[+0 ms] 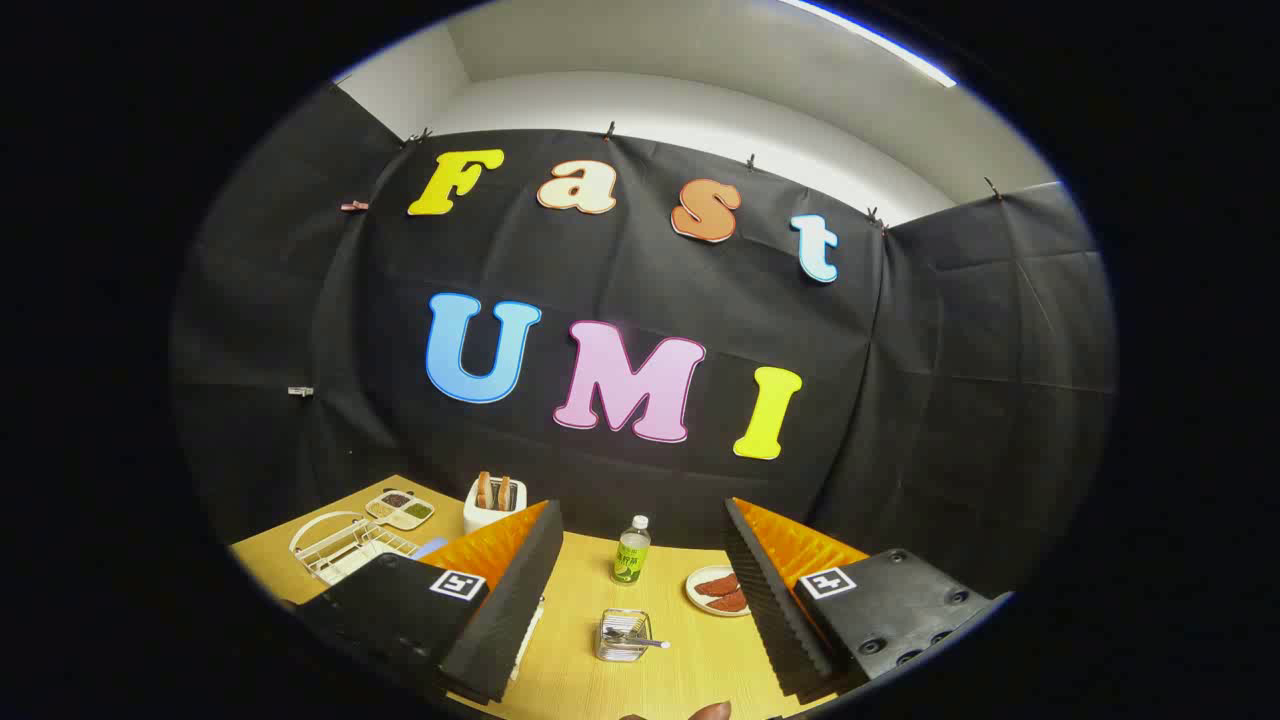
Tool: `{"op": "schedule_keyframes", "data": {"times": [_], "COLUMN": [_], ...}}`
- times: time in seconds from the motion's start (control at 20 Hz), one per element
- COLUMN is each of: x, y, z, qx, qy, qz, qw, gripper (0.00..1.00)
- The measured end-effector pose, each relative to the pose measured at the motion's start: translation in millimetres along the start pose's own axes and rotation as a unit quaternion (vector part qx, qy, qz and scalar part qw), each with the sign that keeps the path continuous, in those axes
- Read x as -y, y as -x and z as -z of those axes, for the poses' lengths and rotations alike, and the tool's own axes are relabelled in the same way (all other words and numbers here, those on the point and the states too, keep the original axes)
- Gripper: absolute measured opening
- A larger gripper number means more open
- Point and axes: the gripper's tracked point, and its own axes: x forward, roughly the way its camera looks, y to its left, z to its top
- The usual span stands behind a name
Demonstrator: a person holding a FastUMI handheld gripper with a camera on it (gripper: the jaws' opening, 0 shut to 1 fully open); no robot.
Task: Take the plate from the dish rack, then take the spoon from the basket and place it into the plate.
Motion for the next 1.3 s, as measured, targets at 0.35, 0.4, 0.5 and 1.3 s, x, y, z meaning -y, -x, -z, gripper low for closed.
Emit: {"op": "schedule_keyframes", "data": {"times": [0.35, 0.4, 0.5, 1.3], "x": [-2, -3, -4, -138], "y": [-5, -5, -6, -59], "z": [1, 2, 2, 48], "qx": [-0.005, -0.005, -0.007, -0.157], "qy": [-0.002, -0.001, -0.001, -0.056], "qz": [0.003, 0.003, 0.003, -0.113], "qw": [1.000, 1.000, 1.000, 0.980], "gripper": [0.98, 0.98, 0.98, 0.98]}}
